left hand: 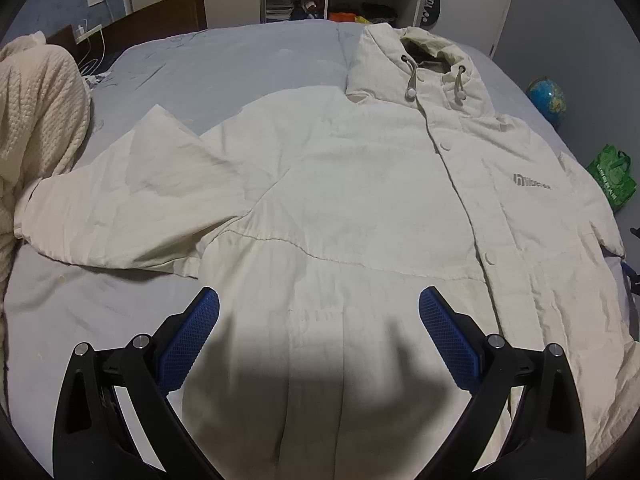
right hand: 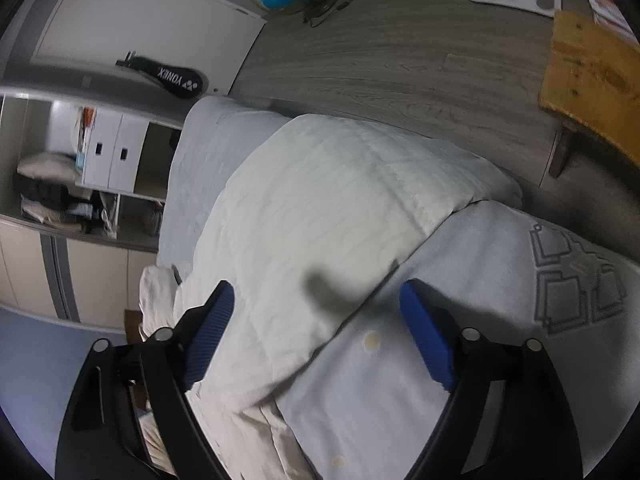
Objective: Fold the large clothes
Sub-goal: 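Reach the right gripper to a jacket sleeve and grasp its cuff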
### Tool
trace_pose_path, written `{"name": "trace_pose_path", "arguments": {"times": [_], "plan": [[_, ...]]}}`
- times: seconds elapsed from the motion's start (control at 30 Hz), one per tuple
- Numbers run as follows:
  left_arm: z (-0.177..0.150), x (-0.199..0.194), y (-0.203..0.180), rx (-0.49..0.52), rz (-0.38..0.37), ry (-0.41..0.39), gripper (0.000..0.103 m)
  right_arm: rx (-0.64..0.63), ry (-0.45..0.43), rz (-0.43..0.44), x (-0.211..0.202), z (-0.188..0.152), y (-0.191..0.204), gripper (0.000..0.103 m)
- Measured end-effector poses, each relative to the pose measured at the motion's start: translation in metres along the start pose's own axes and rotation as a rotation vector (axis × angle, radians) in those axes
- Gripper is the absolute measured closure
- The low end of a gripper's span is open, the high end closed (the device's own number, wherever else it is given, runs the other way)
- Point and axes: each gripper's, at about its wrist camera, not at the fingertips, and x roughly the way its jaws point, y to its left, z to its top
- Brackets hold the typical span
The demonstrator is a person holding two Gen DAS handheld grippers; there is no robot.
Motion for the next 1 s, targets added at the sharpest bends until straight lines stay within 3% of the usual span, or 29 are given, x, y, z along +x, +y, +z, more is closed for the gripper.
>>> {"name": "trace_pose_path", "arguments": {"times": [0.13, 0.33, 0.5, 0.7, 1.0], "plan": [[0.004, 0.003, -0.005, 0.012, 0.001, 0.003, 0.007, 0.024, -0.02, 0.023, 0.007, 0.006, -0.005, 0.024], [0.006, 0.008, -0.012, 0.039, 0.002, 0.018, 0.007, 0.097, -0.08, 0.069, 0.011, 0.019, -0.007, 0.032], [0.008, 0.009, -0.018, 0.066, -0.001, 0.017, 0.007, 0.16, -0.123, 0.048, 0.014, 0.022, -0.016, 0.082], [0.009, 0.01, -0.02, 0.076, -0.002, 0.012, 0.007, 0.143, -0.183, 0.07, 0.005, 0.014, -0.008, 0.095], [0.011, 0.001, -0.016, 0.049, -0.016, -0.01, 0.007, -0.028, -0.224, 0.216, -0.024, -0.003, 0.078, 0.099]]}}
